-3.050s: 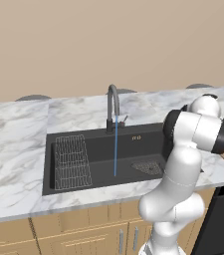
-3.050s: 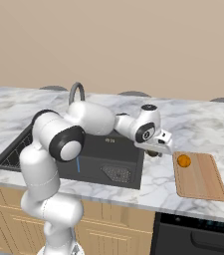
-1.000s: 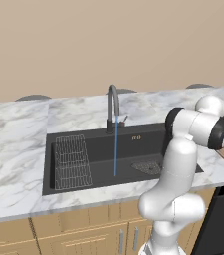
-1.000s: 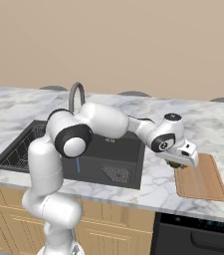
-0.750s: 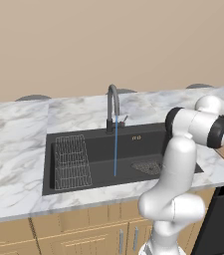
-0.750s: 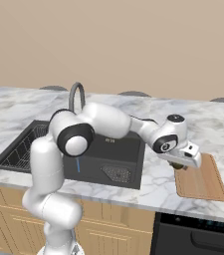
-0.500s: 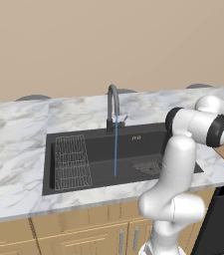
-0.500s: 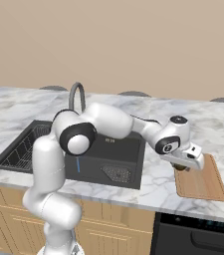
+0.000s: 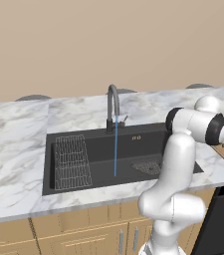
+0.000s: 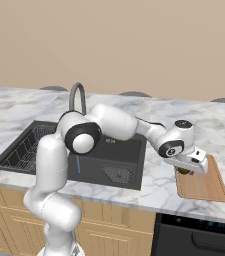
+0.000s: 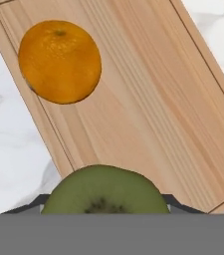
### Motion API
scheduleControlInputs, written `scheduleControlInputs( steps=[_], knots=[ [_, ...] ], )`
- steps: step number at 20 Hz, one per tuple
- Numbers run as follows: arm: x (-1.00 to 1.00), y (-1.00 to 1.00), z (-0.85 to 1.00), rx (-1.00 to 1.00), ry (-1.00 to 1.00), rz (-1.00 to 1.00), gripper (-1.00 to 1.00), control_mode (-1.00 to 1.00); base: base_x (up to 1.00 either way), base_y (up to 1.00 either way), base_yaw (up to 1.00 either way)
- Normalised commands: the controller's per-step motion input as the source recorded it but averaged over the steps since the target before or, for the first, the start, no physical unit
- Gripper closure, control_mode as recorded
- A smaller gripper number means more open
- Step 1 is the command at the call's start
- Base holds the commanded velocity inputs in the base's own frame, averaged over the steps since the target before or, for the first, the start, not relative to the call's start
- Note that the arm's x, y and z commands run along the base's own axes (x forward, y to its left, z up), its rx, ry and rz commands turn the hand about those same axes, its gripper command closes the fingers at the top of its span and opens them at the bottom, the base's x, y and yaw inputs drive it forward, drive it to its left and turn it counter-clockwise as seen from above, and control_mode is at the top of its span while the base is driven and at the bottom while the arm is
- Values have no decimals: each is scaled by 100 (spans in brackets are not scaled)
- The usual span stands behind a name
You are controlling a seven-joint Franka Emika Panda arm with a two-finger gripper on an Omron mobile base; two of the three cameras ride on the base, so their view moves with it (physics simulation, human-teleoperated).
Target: Pick the orange, kiwi from the sink and place them on the cutting board to airdry. Then turn off the sink faucet.
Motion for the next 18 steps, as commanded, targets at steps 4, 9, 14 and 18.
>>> scheduleControlInputs(
  steps=[4, 9, 14, 18],
  knots=[
    [0, -8, -13, 0, 0, 0, 100, -100, 0, 0, 0],
    [-2, -5, -12, 0, 0, 0, 100, -100, 0, 0, 0],
    [-1, -7, -10, 0, 0, 0, 100, -100, 0, 0, 0],
    [-2, -9, -10, 0, 0, 0, 100, -100, 0, 0, 0]
  ],
)
